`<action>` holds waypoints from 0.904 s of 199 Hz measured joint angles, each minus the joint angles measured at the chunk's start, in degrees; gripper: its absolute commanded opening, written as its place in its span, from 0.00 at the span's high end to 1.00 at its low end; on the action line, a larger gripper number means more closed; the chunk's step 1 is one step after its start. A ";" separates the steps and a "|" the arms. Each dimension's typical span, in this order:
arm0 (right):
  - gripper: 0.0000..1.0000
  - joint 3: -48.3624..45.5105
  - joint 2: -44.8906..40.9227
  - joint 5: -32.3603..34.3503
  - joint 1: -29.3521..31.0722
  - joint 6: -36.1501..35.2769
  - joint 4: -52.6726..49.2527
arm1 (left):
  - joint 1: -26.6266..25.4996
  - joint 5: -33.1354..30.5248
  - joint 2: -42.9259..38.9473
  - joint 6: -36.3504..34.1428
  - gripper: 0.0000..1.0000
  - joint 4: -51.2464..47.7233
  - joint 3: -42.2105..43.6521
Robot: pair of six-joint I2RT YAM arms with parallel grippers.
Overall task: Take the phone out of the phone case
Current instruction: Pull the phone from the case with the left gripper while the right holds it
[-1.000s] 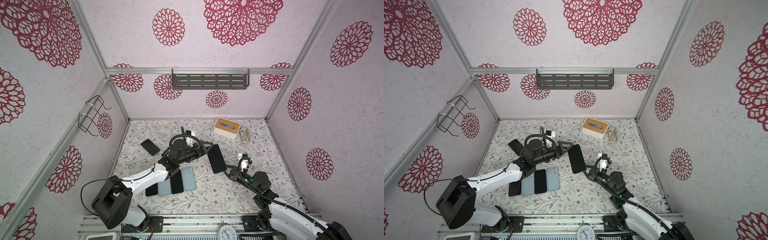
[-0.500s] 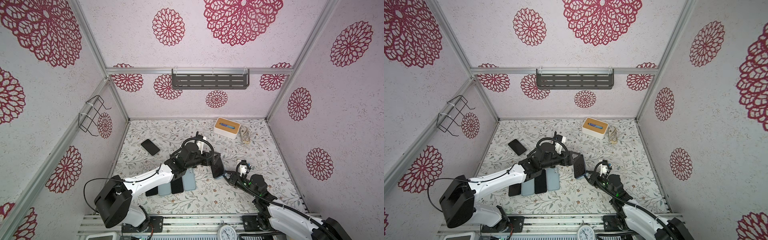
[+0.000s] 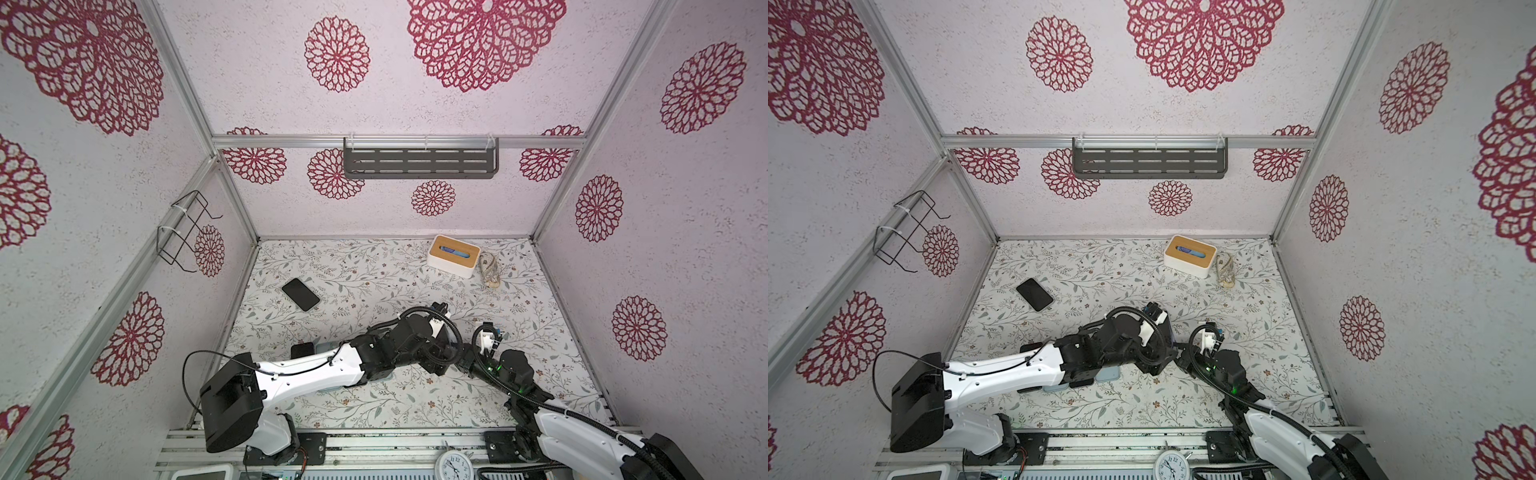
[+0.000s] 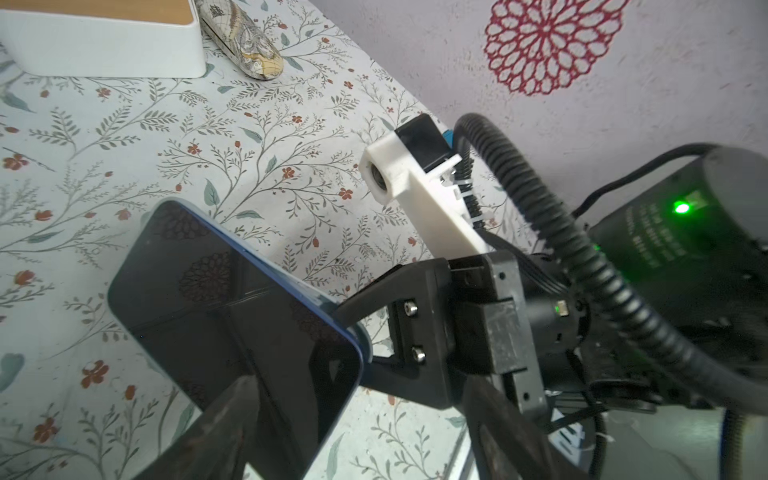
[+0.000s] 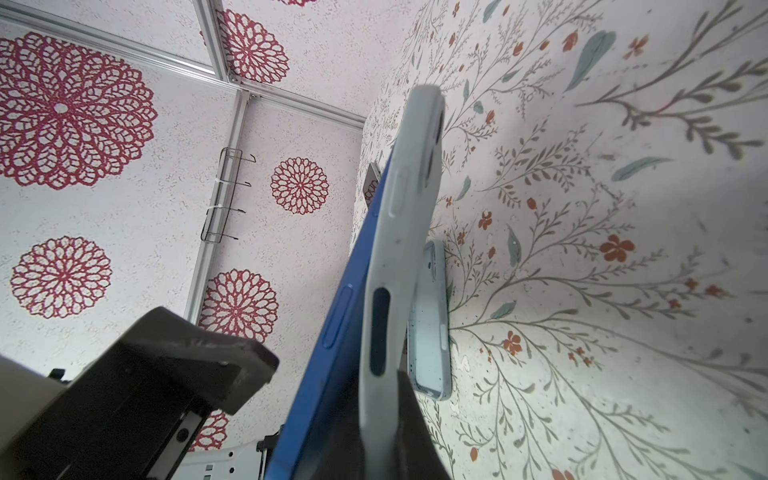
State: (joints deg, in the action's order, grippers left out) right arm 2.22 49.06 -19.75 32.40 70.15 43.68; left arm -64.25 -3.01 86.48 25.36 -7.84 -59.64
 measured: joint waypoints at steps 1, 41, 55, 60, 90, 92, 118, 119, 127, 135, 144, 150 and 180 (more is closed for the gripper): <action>1.00 0.00 0.00 0.00 0.00 0.00 0.00 | -0.17 -0.42 0.15 -0.24 0.19 -0.22 -0.15; 1.00 0.00 -0.04 0.07 0.00 0.37 -0.04 | -3.67 -11.41 5.31 -4.61 0.21 -5.35 -4.57; 1.00 -0.33 -0.09 0.07 0.00 0.46 -0.35 | -4.46 -14.53 6.25 -5.86 0.22 -6.03 -5.51; 1.00 -0.46 -0.17 0.07 0.00 0.48 -0.33 | -4.70 -15.41 6.51 -6.23 0.23 -6.32 -5.75; 1.00 -0.87 -0.87 0.04 0.00 0.57 -0.33 | -5.64 -20.41 8.33 -8.28 0.31 -7.65 -7.13; 1.00 -0.87 -0.90 0.07 0.00 0.57 -0.35 | -5.66 -20.65 8.52 -8.28 0.31 -7.63 -7.21; 1.00 -0.92 -0.90 0.04 0.00 0.61 -0.72 | -6.16 -23.12 10.10 -9.40 0.42 -7.96 -8.35; 1.00 -0.92 -0.90 0.04 0.00 0.66 -0.72 | -6.19 -23.17 10.12 -9.46 0.42 -7.96 -8.37; 1.00 -0.94 -0.90 0.04 0.00 0.79 -0.76 | -6.40 -23.67 10.38 -9.53 0.47 -8.00 -8.52; 1.00 -0.94 -0.90 0.02 0.00 0.94 -0.81 | -6.62 -24.00 10.47 -9.84 0.50 -8.02 -8.52; 1.00 -0.94 -0.90 0.02 0.00 0.96 -0.76 | -6.75 -24.33 10.51 -10.03 0.55 -8.00 -8.55; 1.00 -0.94 -0.90 0.02 0.00 0.98 -0.76 | -6.86 -24.46 10.54 -10.25 0.58 -7.98 -8.55; 1.00 -0.94 -0.90 0.02 0.00 0.98 -0.72 | -7.48 -24.52 10.56 -10.67 0.71 -7.96 -8.55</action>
State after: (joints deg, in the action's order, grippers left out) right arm 1.28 48.16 -19.73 32.40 71.13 42.96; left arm -71.72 -27.53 97.03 14.70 -15.79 -68.18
